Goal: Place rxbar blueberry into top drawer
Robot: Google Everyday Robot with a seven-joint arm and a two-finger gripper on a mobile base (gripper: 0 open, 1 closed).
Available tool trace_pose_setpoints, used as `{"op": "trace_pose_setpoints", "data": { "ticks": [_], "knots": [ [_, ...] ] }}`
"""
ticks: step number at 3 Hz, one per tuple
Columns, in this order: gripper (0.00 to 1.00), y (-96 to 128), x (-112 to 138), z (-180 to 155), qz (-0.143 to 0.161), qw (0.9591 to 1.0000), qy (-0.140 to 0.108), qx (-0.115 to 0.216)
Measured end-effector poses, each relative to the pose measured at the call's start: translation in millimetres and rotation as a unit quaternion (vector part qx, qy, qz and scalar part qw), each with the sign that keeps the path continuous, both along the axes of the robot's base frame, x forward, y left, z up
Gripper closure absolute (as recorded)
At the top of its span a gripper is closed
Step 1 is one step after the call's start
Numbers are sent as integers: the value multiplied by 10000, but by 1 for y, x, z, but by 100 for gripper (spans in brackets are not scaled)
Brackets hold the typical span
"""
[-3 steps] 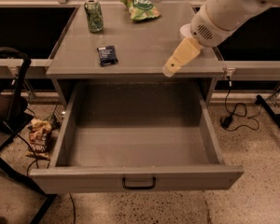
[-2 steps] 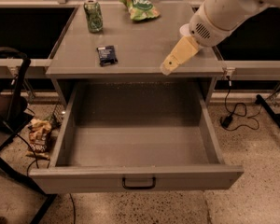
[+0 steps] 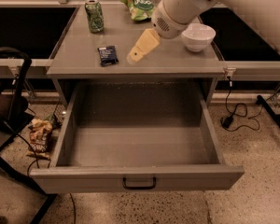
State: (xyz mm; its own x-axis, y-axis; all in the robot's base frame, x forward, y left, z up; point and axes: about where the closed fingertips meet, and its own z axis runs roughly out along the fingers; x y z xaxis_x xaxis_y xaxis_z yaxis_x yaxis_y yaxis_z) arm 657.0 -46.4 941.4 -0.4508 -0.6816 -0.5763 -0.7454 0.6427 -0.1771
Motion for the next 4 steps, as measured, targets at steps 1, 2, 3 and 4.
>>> {"op": "trace_pose_setpoints", "data": {
  "ticks": [1,2,3,4],
  "knots": [
    [0,39,24,-4,-61,9999,113,-39],
    [0,65,39,-15,-227,9993,297,0],
    [0,86,54,-32,-431,9976,531,136],
    [0,105,64,-44,-605,9957,669,193]
  ]
}}
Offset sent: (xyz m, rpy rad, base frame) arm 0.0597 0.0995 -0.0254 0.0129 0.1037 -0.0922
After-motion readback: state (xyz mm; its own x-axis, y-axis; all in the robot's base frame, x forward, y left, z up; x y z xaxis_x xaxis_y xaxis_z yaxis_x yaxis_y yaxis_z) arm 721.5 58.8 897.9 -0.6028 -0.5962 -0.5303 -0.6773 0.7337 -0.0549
